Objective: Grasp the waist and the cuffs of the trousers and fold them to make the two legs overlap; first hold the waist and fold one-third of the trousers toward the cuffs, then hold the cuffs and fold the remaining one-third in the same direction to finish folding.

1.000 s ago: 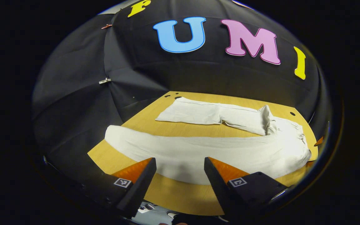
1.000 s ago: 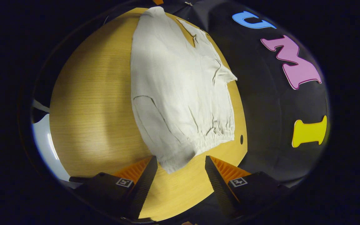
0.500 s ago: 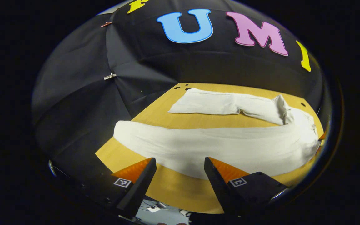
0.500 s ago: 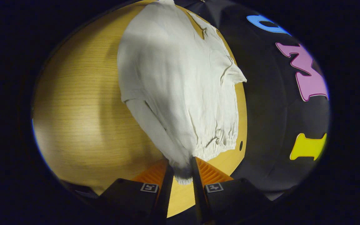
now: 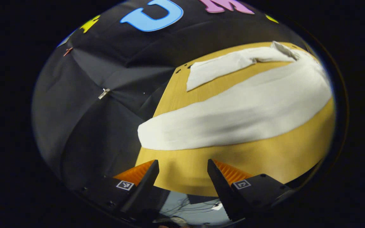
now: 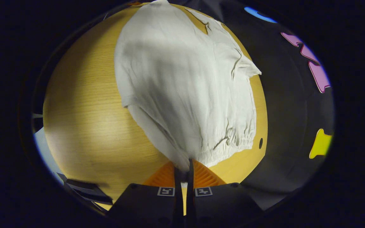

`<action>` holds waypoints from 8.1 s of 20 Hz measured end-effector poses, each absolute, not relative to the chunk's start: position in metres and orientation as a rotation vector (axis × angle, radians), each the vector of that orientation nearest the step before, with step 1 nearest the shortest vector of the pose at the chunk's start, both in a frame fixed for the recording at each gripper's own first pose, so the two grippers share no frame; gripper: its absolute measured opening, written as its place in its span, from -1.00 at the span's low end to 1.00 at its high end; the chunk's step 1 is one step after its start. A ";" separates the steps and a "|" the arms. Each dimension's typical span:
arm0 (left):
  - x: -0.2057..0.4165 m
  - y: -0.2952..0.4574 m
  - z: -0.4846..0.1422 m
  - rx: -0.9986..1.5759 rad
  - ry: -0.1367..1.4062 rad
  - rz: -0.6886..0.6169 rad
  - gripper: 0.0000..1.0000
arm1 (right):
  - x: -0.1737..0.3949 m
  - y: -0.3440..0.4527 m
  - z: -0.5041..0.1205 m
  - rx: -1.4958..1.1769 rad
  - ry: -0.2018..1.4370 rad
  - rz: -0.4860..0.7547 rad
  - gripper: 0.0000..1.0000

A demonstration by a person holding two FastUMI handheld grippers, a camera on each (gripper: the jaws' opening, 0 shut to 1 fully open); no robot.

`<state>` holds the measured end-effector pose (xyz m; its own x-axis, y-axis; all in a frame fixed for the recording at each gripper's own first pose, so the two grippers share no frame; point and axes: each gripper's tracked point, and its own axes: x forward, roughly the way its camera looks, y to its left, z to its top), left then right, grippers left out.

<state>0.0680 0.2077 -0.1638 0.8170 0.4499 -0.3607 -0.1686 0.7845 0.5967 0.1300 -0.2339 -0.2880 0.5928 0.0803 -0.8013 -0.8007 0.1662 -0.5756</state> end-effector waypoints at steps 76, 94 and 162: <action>0.453 0.155 -0.018 0.014 0.506 0.241 -0.53 | 0.440 -0.236 -0.147 0.234 0.642 -0.154 0.21; 0.339 0.126 0.020 -0.235 0.255 0.265 0.94 | 0.394 -0.266 -0.207 0.518 0.558 -0.421 0.99; 0.428 0.199 -0.035 -0.517 0.268 0.201 0.92 | 0.248 0.127 -0.167 0.289 0.531 0.160 0.97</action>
<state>0.4277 0.1985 -0.0347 0.9455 0.1218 -0.3020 -0.2561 0.8510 -0.4585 0.2483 0.1272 -0.1667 0.8509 0.2245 -0.4749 -0.0757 0.9471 0.3119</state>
